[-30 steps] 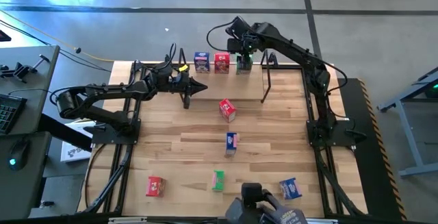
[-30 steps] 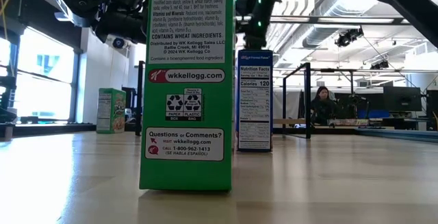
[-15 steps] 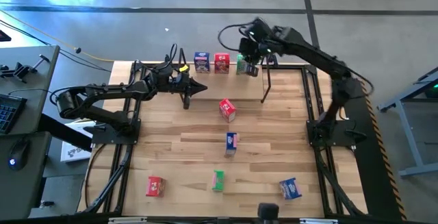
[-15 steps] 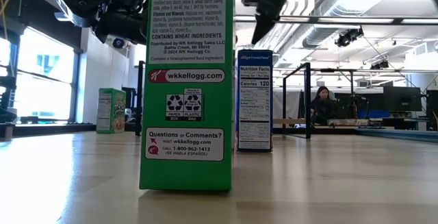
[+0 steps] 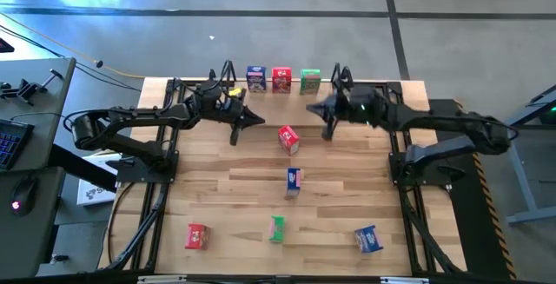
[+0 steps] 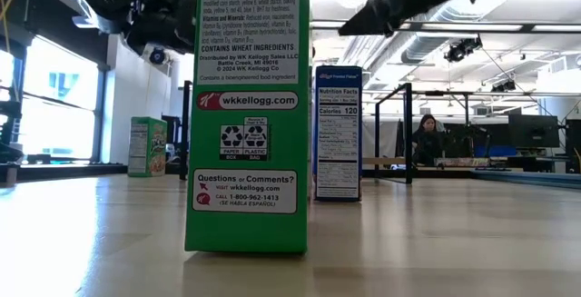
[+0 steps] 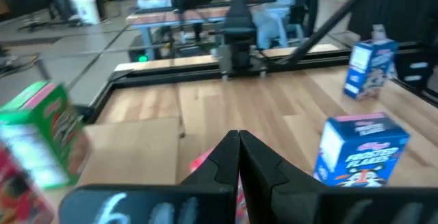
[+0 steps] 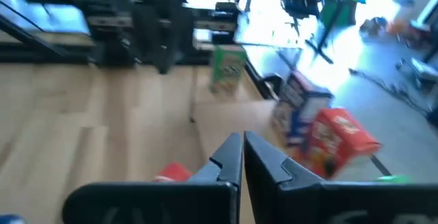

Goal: Stack cereal on shelf
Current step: Put the top red cereal box on the shelf aligned with the other red cereal box

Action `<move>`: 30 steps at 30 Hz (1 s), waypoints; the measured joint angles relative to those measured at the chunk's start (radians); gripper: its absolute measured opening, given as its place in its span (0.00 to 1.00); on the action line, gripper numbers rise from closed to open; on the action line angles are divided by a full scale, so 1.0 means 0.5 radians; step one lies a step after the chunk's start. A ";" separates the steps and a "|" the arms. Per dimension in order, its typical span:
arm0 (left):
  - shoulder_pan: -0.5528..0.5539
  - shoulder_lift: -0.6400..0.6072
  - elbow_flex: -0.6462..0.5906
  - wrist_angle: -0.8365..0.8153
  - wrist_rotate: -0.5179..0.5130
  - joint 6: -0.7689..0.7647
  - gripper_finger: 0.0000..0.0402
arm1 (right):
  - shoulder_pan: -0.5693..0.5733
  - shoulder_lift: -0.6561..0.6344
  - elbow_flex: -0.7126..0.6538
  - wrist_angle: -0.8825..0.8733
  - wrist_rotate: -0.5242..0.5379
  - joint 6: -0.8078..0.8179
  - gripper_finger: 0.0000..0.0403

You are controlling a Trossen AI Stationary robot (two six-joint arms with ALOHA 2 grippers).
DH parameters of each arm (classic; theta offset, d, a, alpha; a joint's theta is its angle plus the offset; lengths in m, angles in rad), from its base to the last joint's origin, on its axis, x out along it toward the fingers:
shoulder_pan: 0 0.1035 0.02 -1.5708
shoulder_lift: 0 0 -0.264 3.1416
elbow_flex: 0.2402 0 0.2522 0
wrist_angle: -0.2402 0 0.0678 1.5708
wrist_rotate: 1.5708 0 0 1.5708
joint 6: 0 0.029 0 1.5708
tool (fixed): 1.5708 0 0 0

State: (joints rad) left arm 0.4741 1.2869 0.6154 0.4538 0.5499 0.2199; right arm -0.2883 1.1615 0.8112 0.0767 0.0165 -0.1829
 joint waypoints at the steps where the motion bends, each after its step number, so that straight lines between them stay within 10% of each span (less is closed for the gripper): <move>1: -0.023 0.000 0.022 -0.027 0.001 0.024 0.00 | 0.044 -0.035 -0.090 0.096 0.015 0.011 0.01; 30: -0.491 0.971 1.532 -1.792 -0.611 0.767 0.63 | 0.708 -0.187 -0.488 0.266 0.300 0.139 0.01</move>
State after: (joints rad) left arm 0.2285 1.7723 1.3816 -0.4421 0.2443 0.6034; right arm 0.0655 1.0679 0.5671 0.2097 0.1665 -0.1133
